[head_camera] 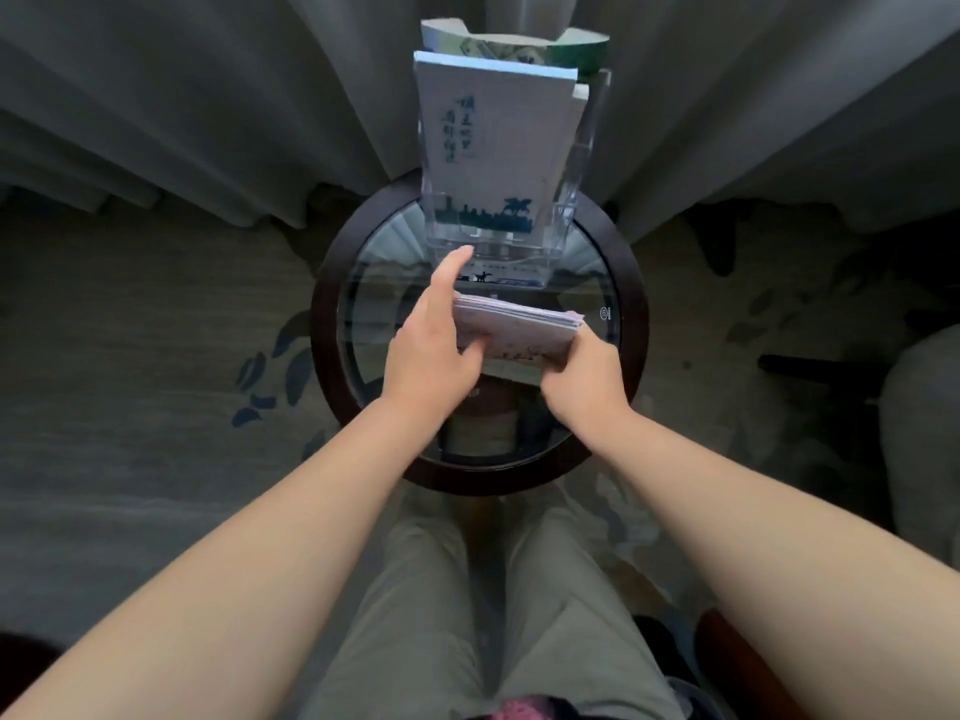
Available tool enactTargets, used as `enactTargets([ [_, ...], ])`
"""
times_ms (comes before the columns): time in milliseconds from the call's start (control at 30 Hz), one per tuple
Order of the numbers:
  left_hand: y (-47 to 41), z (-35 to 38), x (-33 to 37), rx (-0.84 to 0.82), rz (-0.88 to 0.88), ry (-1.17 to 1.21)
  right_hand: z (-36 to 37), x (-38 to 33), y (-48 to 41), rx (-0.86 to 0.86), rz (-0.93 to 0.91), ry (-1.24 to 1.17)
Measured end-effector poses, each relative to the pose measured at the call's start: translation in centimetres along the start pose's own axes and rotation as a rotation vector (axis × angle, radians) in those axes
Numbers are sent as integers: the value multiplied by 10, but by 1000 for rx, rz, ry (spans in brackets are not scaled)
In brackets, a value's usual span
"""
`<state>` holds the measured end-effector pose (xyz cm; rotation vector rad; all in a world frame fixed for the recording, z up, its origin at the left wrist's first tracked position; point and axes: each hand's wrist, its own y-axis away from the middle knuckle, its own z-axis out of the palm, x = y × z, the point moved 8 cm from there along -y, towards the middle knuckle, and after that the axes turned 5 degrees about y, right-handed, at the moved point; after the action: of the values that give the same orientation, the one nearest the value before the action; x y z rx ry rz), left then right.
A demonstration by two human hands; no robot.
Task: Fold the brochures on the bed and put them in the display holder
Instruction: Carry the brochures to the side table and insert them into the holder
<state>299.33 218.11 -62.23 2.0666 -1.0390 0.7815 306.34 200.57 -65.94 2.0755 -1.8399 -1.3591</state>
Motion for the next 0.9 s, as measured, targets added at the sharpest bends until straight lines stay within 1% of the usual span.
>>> enactTargets([
  [67, -2, -13, 20, 7, 137, -149, -10, -10, 3, 33, -7, -16],
  [100, -3, -19, 28, 19, 176, -213, -16, -15, 5, 42, -9, -23],
  [167, -4, -29, 40, 33, 198, -279, -29, -30, 9, 56, -42, -25],
  [233, -4, -41, 54, 47, 220, -305, -48, -52, 14, 114, -128, -8],
  [300, -4, -51, 70, 70, 266, -345, -72, -84, 21, 202, -299, 77],
  [433, -10, -73, 99, 126, 334, -392, -101, -158, 44, 451, -808, 530],
  [467, -13, -78, 106, 138, 341, -396, -101, -169, 47, 470, -888, 604],
  [500, -16, -82, 113, 149, 349, -400, -99, -178, 47, 458, -929, 667],
  [567, -22, -88, 121, 164, 357, -410, -92, -191, 44, 426, -915, 790],
  [667, -30, -93, 120, 165, 326, -468, -86, -199, 40, 397, -826, 943],
  [700, -31, -93, 121, 159, 340, -511, -84, -198, 40, 359, -786, 977],
  [767, -31, -90, 124, 116, 399, -614, -79, -196, 38, 250, -727, 985],
  [900, -37, -86, 121, 182, 583, -795, -81, -200, 25, 210, -692, 974],
])
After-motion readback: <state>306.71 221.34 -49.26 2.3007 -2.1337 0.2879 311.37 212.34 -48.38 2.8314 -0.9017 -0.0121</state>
